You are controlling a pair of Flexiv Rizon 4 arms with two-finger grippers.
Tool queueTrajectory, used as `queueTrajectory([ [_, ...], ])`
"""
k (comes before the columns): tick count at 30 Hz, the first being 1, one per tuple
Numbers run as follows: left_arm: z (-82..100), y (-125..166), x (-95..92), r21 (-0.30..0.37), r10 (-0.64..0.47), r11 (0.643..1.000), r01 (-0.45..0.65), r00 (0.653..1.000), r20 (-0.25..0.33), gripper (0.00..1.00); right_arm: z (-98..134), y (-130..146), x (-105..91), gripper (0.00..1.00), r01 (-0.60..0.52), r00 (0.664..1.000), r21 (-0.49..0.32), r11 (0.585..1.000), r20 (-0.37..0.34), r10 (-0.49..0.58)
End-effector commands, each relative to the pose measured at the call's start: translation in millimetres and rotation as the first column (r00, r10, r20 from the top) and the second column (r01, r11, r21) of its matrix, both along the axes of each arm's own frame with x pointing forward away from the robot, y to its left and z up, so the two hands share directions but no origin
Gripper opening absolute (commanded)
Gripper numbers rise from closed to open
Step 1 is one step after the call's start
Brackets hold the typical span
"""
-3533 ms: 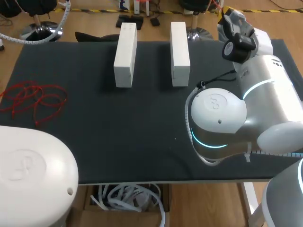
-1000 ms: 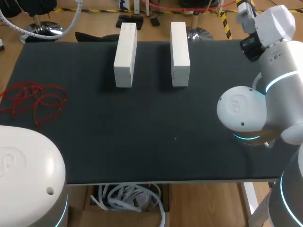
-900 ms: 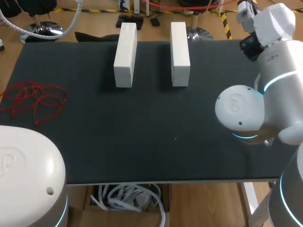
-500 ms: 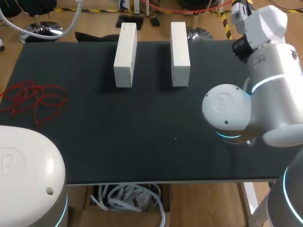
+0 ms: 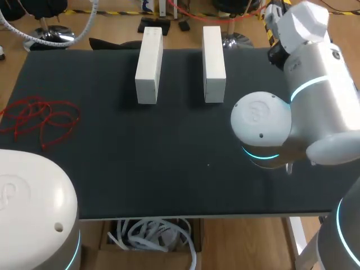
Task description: Grab the tape and strap the tape.
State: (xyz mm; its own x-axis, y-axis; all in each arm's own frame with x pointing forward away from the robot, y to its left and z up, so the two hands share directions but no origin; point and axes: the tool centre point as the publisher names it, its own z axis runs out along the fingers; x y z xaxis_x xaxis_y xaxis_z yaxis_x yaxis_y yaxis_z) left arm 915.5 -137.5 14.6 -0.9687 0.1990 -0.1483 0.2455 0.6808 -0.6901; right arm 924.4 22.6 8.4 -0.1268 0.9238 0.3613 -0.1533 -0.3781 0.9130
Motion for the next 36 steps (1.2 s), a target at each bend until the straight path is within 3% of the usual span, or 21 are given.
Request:
queueTrajectory([
  [1, 0.7, 0, 0.1, 0.003, 0.000, 1.000, 0.000, 1.000, -0.001, 0.00, 24, 9, 1.5, 0.00, 0.026, 0.994, -0.196, 0.980, -0.099, -0.046],
  [3, 0.7, 0, 0.1, 0.003, 0.000, 1.000, 0.000, 1.000, -0.001, 0.00, 27, 8, 1.8, 0.00, 0.012, 0.998, -0.216, 0.976, -0.060, -0.026],
  [19, 0.7, 0, 0.1, 0.003, 0.000, 1.000, 0.000, 1.000, -0.001, 0.00, 27, 8, 1.8, 0.00, 0.012, 0.998, -0.216, 0.976, -0.060, -0.026],
  [21, 0.7, 0, 0.1, 0.003, 0.000, 1.000, 0.000, 1.000, -0.001, 0.00, 26, 12, 7.0, 0.00, 0.014, 1.000, -0.330, 0.944, -0.019, -0.021],
  [22, 0.7, 0, 0.1, 0.003, 0.000, 1.000, 0.000, 1.000, -0.001, 0.00, 25, 13, 10.9, 0.00, 0.016, 0.998, -0.348, 0.937, -0.045, -0.034],
  [23, 0.7, 0, 0.1, 0.003, 0.000, 1.000, 0.000, 1.000, -0.001, 0.00, 21, 13, 14.9, 0.00, 0.019, 0.998, -0.433, 0.901, -0.048, -0.044],
  [24, 0.7, 0, 0.1, 0.003, 0.000, 1.000, 0.000, 1.000, -0.001, 0.00, 19, 14, 17.1, 0.00, 0.022, 0.999, -0.465, 0.885, -0.022, -0.037],
  [25, 0.7, 0, 0.1, 0.003, 0.000, 1.000, 0.000, 1.000, -0.001, 0.00, 19, 15, 20.2, 0.00, 0.021, 0.998, -0.481, 0.877, -0.048, -0.050],
  [26, 0.7, 0, 0.1, 0.003, 0.000, 1.000, 0.000, 1.000, -0.001, 0.00, 18, 16, 23.7, 0.00, 0.023, 0.997, -0.554, 0.832, -0.046, -0.058],
  [28, 0.7, 0, 0.1, 0.003, 0.000, 1.000, 0.000, 1.000, -0.001, 0.00, 20, 18, 27.4, 0.00, 0.035, 0.998, -0.569, 0.822, -0.027, -0.062],
  [31, 0.7, 0, 0.1, 0.003, 0.000, 1.000, 0.000, 1.000, -0.001, 0.00, 23, 23, 29.7, 0.00, 0.010, 0.999, -0.667, 0.745, -0.026, -0.037],
  [32, 0.7, 0, 0.1, 0.003, 0.000, 1.000, 0.000, 1.000, -0.001, 0.00, 22, 27, 29.8, 0.00, -0.008, 1.000, -0.715, 0.699, -0.027, -0.016],
  [36, 0.7, 0, 0.1, 0.003, 0.000, 1.000, 0.000, 1.000, -0.001, 0.00, 26, 40, 22.4, 0.00, -0.052, 0.998, -0.781, 0.622, -0.067, -0.001],
])
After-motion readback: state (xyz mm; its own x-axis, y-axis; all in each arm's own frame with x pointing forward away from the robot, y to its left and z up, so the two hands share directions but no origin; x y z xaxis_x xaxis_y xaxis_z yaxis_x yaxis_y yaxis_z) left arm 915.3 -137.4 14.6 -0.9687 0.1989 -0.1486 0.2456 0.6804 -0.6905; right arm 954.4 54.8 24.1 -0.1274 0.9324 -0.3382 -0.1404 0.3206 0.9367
